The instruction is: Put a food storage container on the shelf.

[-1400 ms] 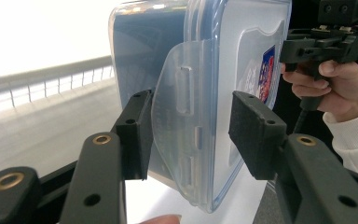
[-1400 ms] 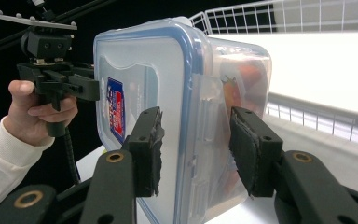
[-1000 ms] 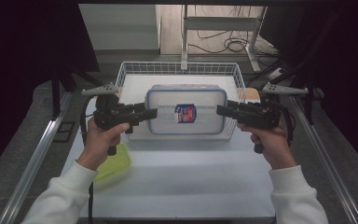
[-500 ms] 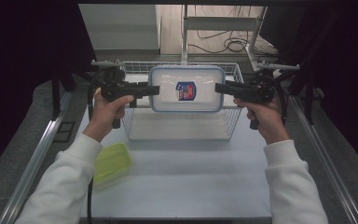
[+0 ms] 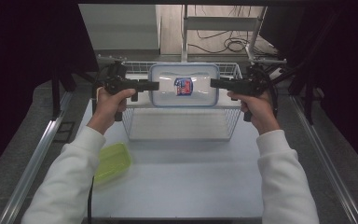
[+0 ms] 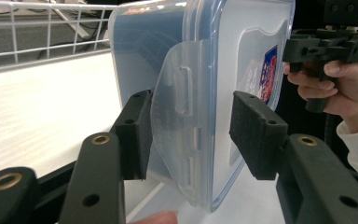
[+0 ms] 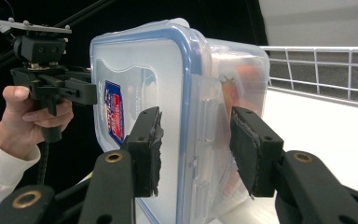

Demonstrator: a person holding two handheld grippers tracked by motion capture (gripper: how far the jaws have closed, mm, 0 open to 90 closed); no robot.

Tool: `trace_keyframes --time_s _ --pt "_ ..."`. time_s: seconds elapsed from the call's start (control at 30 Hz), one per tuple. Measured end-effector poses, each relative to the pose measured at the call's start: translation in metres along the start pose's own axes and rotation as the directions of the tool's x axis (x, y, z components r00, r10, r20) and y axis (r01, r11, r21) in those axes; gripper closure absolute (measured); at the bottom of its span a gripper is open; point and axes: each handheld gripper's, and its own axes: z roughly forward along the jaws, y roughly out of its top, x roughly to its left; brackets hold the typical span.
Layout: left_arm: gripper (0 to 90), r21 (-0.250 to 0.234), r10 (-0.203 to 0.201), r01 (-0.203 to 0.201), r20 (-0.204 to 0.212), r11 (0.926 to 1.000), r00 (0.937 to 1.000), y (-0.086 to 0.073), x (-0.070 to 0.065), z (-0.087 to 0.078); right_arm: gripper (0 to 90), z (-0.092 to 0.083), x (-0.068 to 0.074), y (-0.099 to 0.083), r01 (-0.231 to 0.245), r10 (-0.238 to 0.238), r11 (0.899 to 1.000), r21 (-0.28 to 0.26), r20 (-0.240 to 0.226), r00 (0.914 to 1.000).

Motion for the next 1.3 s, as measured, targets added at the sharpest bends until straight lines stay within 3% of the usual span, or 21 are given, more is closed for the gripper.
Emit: trace_keyframes --time_s 0.33,0.53,0.8,0.97,1.1,1.23,1.3 --pt "50.4 -0.011 -0.05 0.05 0.011 0.9987 0.9987 0.005 0.007 0.003 53.7 0.005 -0.009 0.005 -0.048 0.048 0.999 0.005 -0.002 0.9988" --pt "48.4 -0.004 -0.062 0.062 -0.016 0.9981 0.9979 0.009 0.008 0.007 52.3 0.009 -0.011 0.008 -0.069 0.069 0.998 0.0 0.026 0.9973" --pt "46.9 -0.026 -0.132 0.132 0.001 0.9909 0.9912 0.011 0.017 0.012 50.8 0.015 -0.013 0.009 -0.1 0.101 0.995 -0.014 0.053 0.9935" --pt "46.1 -0.036 -0.148 0.147 -0.009 0.9884 0.989 0.012 0.019 0.014 50.4 0.016 -0.015 0.009 -0.127 0.128 0.992 -0.015 0.057 0.9901" --pt "39.0 -0.027 -0.144 0.143 -0.036 0.9894 0.9889 0.013 0.018 0.019 48.8 0.018 -0.013 0.01 -0.122 0.122 0.992 -0.004 0.087 0.9887" --pt "35.2 -0.026 -0.187 0.187 -0.031 0.9821 0.9818 0.012 0.023 0.024 51.4 0.019 -0.012 0.011 -0.121 0.12 0.993 0.002 0.121 0.9854" --pt "29.9 -0.024 -0.195 0.194 -0.058 0.9808 0.9792 0.012 0.025 0.027 52.0 0.021 -0.012 0.01 -0.111 0.106 0.994 0.025 0.144 0.9839"
